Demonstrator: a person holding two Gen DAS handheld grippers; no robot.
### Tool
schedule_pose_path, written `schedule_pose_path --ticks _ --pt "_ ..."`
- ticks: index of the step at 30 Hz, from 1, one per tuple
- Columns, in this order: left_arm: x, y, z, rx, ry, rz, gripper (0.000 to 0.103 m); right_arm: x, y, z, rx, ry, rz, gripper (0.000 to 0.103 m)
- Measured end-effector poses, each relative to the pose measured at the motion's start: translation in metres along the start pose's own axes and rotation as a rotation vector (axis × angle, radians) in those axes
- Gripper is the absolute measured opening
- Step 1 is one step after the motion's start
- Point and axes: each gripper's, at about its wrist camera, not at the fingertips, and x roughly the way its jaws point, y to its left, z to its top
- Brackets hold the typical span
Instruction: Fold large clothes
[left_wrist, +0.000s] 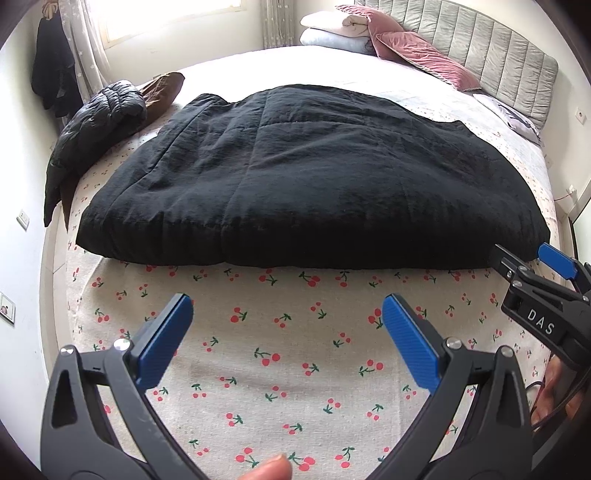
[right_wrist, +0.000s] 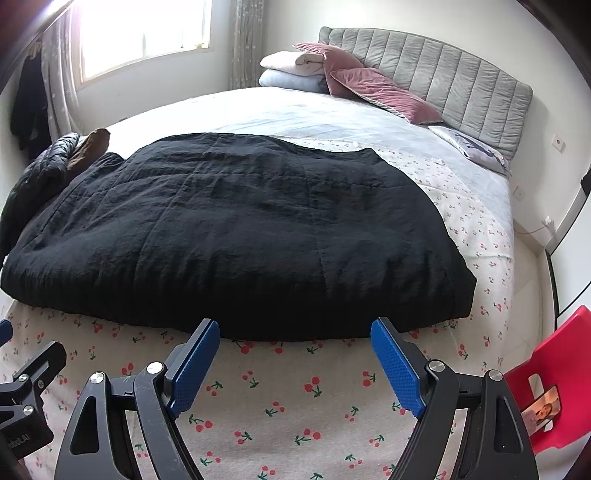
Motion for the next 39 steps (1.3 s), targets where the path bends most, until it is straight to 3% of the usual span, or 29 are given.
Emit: schedule_pose_path --ticks 39 --pt "0.0025 -0.0008 -0.0012 0.005 0.012 0.001 0.102 -0.0001 0.0037 -0.0014 -0.014 0.007 -0.006 0.085"
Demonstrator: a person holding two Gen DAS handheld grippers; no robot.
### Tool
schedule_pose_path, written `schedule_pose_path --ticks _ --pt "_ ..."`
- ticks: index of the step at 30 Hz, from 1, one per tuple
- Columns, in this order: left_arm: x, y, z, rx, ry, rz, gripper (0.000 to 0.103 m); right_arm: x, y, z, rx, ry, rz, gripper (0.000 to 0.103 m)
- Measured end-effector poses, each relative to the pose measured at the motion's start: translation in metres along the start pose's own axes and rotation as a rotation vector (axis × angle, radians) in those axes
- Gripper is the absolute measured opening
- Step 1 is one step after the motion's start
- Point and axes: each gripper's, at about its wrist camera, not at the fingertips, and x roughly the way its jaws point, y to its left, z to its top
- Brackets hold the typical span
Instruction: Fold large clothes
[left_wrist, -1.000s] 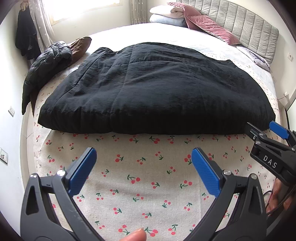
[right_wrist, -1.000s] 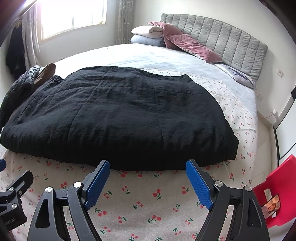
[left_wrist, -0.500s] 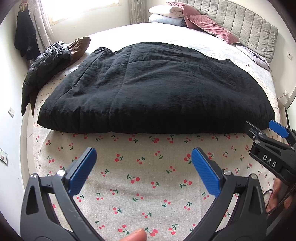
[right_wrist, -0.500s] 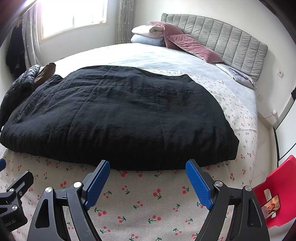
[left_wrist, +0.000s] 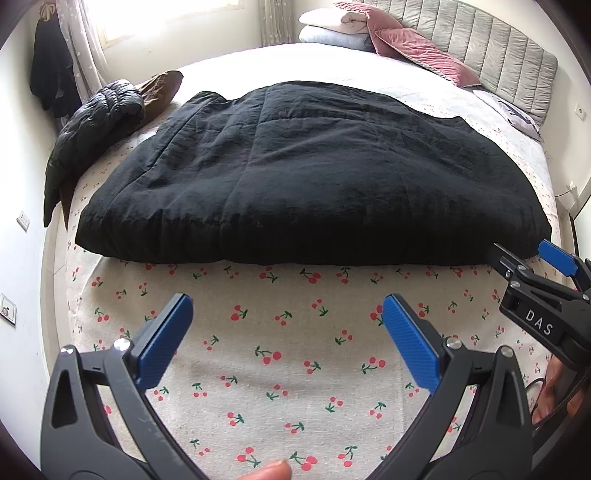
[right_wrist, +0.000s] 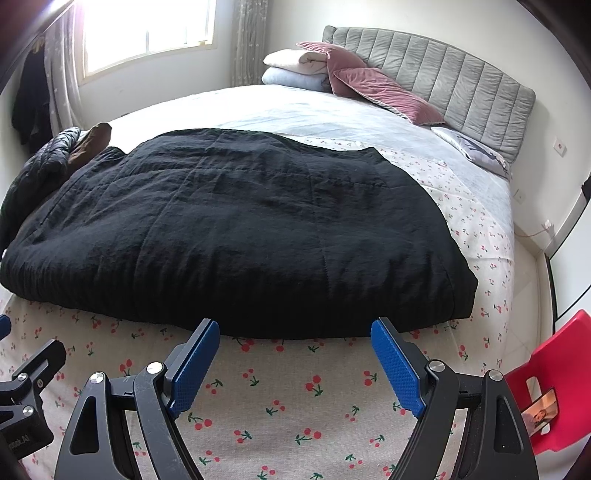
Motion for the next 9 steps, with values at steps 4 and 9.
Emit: schedule_pose_path --ticks 4,9 --pt "0.0005 0.0015 -0.0002 -0.001 0.006 -0.001 0.102 0.0012 0.0004 -0.0007 -0.005 0.004 0.002 0.085" --pt "0.0033 0.0024 -0.0001 -0.002 0.012 -0.016 0.102 0.0053 0.0008 -0.0016 -0.005 0.029 0.033 0.085"
